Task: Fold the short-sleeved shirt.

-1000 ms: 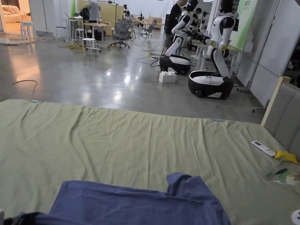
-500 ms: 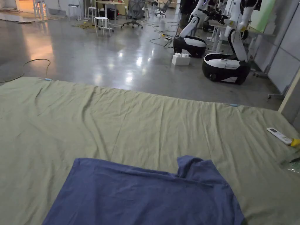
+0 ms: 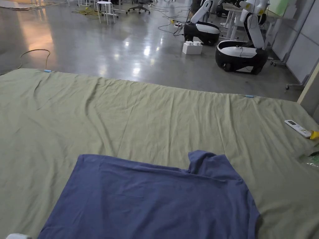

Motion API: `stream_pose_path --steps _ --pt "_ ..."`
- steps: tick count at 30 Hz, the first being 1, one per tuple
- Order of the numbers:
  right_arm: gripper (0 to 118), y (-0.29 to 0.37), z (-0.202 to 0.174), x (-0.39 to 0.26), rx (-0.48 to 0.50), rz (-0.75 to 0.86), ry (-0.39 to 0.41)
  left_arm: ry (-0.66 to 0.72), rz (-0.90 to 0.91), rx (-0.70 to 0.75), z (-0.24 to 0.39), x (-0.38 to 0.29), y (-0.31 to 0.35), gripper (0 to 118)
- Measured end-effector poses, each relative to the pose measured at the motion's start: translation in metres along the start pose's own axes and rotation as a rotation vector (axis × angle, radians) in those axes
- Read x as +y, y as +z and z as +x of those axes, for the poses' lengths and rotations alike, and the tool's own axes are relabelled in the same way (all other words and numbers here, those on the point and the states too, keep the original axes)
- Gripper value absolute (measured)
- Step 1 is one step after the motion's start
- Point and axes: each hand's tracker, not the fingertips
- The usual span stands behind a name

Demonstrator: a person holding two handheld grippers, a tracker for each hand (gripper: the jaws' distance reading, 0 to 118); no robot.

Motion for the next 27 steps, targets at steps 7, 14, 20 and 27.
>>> stream_pose_path --steps 7,14,20,27 --pt "74 0.042 0.028 0.038 -0.039 0.342 -0.166 0.076 0.265 -0.043 -0.001 0.046 0.021 48" --pt "76 0.053 0.012 0.083 -0.042 0.619 -0.232 0.120 0.548 -0.019 0.041 0.091 0.036 48" --pt "53 0.061 -0.018 0.106 -0.019 0.793 -0.240 0.084 0.767 0.060 0.074 0.105 0.066 37" --pt "3 0.077 -0.038 0.117 -0.080 0.975 -0.208 0.046 0.927 0.093 0.076 0.107 0.080 8"
